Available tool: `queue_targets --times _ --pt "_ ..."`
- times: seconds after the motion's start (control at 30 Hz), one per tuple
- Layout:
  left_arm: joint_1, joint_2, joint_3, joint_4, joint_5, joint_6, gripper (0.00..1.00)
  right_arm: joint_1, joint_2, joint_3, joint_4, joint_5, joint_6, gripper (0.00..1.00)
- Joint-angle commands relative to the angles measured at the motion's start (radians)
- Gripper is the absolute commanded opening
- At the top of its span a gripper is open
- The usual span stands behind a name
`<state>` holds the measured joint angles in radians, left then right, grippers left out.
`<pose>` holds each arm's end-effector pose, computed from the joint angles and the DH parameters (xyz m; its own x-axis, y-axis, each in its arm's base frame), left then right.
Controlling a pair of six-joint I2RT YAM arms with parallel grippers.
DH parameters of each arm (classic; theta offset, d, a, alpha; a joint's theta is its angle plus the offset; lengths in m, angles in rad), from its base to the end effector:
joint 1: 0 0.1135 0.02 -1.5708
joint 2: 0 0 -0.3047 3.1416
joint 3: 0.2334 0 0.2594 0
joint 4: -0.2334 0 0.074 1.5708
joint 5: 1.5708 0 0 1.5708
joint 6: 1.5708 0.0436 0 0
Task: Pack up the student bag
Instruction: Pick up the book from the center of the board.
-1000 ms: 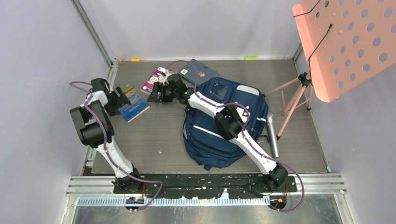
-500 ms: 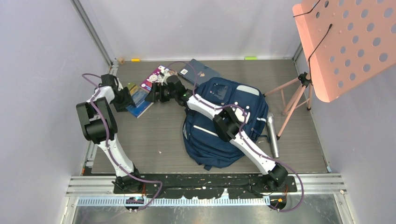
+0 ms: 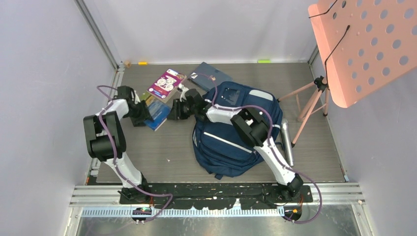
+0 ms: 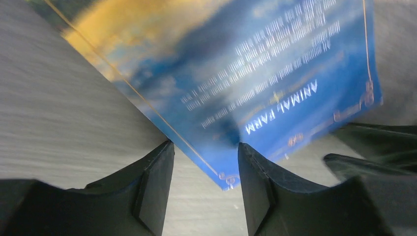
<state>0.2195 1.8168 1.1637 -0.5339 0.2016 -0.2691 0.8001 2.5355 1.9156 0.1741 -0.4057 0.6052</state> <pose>0.3677 0.0731 0.1951 -0.8352 -0.4532 -0.3116 -0.3757 0.8839 -0.2785 0.4151 0.4522 0.1401 -0.7632 -0.0356 -0.6452 -0.5752 0.4923 0.6533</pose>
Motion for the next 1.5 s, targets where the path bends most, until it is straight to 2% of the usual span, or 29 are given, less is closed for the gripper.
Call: queue_targets --times 0.0,0.1,0.17,0.23,0.3,0.37,0.43,0.57,0.73,0.93,1.03,1.17,1.27,1.33,1.4,1.47 --pt "-0.045 -0.125 -0.152 0.005 0.157 -0.095 0.53 0.064 -0.264 -0.315 0.119 0.082 0.067 0.44" --pt "-0.045 -0.249 -0.228 0.016 0.147 -0.114 0.53 0.066 -0.41 -0.479 0.107 0.132 0.077 0.44" --pt "-0.044 -0.315 -0.254 0.017 0.127 -0.131 0.57 0.063 -0.46 -0.505 0.045 0.175 0.043 0.46" --pt "-0.044 -0.361 -0.269 0.028 0.108 -0.152 0.63 0.055 -0.477 -0.491 -0.025 0.212 -0.013 0.52" --pt "-0.036 -0.383 -0.273 0.05 0.108 -0.172 0.69 0.032 -0.448 -0.432 -0.09 0.189 -0.055 0.62" --pt "-0.016 -0.378 -0.262 0.064 0.119 -0.184 0.73 0.0 -0.387 -0.337 -0.166 0.127 -0.076 0.68" --pt "0.011 -0.357 -0.245 0.072 0.129 -0.193 0.76 -0.027 -0.321 -0.243 -0.227 0.085 -0.092 0.73" --pt "0.08 -0.321 -0.247 0.143 0.173 -0.24 0.75 -0.054 -0.193 -0.072 -0.307 0.049 -0.134 0.79" --pt "0.134 -0.258 -0.238 0.222 0.227 -0.309 0.78 -0.059 -0.026 0.155 -0.394 0.032 -0.156 0.8" --pt "0.148 -0.152 -0.189 0.248 0.191 -0.313 0.78 -0.059 0.1 0.299 -0.387 0.007 -0.089 0.81" --pt "0.157 -0.105 -0.165 0.245 0.157 -0.317 0.81 -0.05 0.166 0.415 -0.423 -0.025 -0.061 0.81" --pt "0.161 -0.056 -0.158 0.276 0.18 -0.335 0.82 -0.026 0.246 0.523 -0.448 -0.087 -0.042 0.81" --pt "0.159 -0.007 -0.129 0.257 0.215 -0.312 0.78 -0.009 0.286 0.551 -0.438 -0.148 -0.014 0.8" --pt "0.159 0.023 -0.108 0.231 0.256 -0.296 0.71 0.001 0.299 0.552 -0.401 -0.206 0.027 0.78" --pt "0.153 0.02 -0.13 0.242 0.263 -0.297 0.66 0.012 0.304 0.547 -0.386 -0.259 0.083 0.76" --pt "0.14 -0.003 -0.164 0.264 0.257 -0.306 0.66 0.024 0.302 0.529 -0.374 -0.295 0.116 0.71"
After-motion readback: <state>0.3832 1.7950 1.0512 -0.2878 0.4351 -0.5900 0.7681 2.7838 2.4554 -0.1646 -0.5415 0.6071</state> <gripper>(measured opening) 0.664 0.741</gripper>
